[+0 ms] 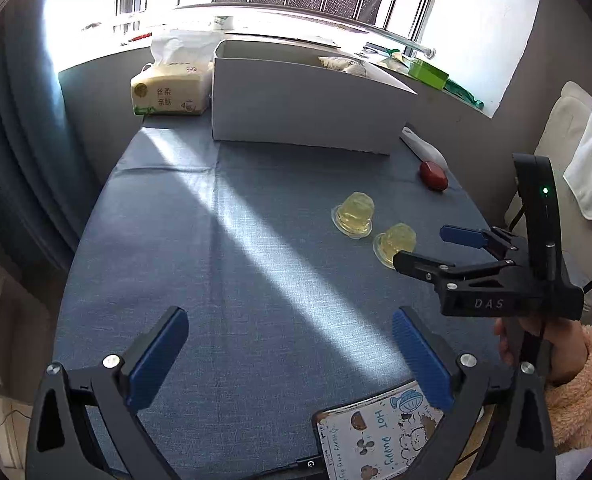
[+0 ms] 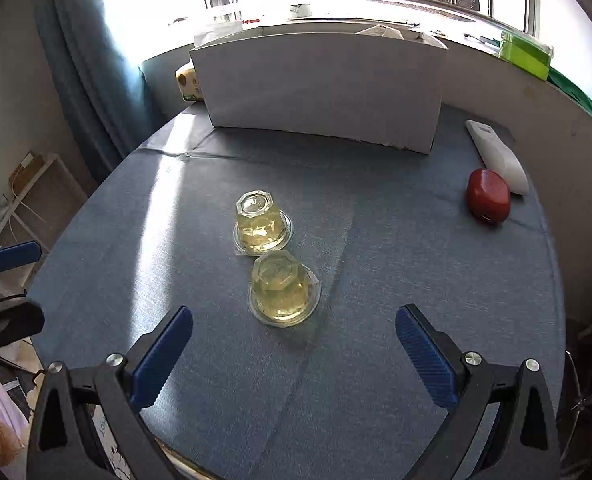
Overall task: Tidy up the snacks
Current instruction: 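Grasp a jelly cup with the right tool while the left tool approaches the other cup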
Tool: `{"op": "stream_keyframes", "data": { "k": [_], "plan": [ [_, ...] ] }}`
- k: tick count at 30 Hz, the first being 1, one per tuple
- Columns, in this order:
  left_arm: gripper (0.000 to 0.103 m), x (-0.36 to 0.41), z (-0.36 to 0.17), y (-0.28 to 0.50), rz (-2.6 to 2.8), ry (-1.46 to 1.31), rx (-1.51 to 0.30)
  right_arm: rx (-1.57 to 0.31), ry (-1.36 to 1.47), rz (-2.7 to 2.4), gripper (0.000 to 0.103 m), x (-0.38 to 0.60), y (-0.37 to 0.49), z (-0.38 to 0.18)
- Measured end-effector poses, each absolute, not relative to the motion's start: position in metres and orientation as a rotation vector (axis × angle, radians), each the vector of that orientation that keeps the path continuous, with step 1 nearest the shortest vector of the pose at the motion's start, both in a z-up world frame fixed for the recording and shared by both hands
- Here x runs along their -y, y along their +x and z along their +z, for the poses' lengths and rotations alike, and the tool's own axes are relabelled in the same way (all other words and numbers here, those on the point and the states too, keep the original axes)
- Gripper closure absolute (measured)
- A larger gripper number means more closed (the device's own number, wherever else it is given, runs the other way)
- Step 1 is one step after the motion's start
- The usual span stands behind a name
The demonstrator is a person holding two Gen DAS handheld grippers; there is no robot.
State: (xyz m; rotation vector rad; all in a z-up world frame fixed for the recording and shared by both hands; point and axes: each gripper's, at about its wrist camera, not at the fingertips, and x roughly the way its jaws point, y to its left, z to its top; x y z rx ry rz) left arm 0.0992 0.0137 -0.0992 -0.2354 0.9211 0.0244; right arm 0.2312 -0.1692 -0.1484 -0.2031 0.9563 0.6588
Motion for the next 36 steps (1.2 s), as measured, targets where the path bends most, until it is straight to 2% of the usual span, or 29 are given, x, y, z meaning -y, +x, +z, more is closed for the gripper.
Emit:
{"op": "stream_keyframes", "data": {
  "k": [1, 3, 4, 5, 6, 11, 21, 32, 36],
  "plan": [
    [0.0, -0.015, -0.101, 0.099, 0.027, -0.242, -0.924, -0.965, -0.203, 0.66, 0.001, 0.166, 0.234, -0.151],
    [0.0, -0.017, -0.104, 0.1, 0.025, -0.253, -0.931, -0.984, -0.193, 0.685, 0.011, 0.162, 0.239, -0.155],
    [0.0, -0.017, -0.105, 0.102, 0.025, -0.256, -0.934, -0.993, -0.192, 0.696, 0.028, 0.16, 0.24, -0.157],
    [0.0, -0.016, -0.107, 0.103, 0.026, -0.256, -0.939, -1.003, -0.2, 0.698, 0.058, 0.158, 0.241, -0.159],
    [0.0, -0.015, -0.108, 0.104, 0.026, -0.253, -0.942, -1.001, -0.206, 0.703, 0.063, 0.157, 0.24, -0.159],
    [0.0, -0.008, -0.111, 0.119, -0.008, -0.242, -0.946, -0.983, -0.165, 0.757, 0.068, 0.166, 0.233, -0.153],
    [0.0, 0.018, -0.122, 0.186, -0.091, -0.176, -0.995, -0.931, -0.124, 0.763, 0.069, 0.196, 0.217, -0.128],
    [0.0, 0.027, -0.132, 0.207, -0.091, -0.182, -1.01, -0.992, -0.25, 0.691, 0.068, 0.197, 0.218, -0.154],
    [0.0, 0.027, -0.132, 0.207, -0.081, -0.162, -1.014, -0.967, -0.182, 0.71, 0.069, 0.2, 0.222, -0.155]
  ]
}}
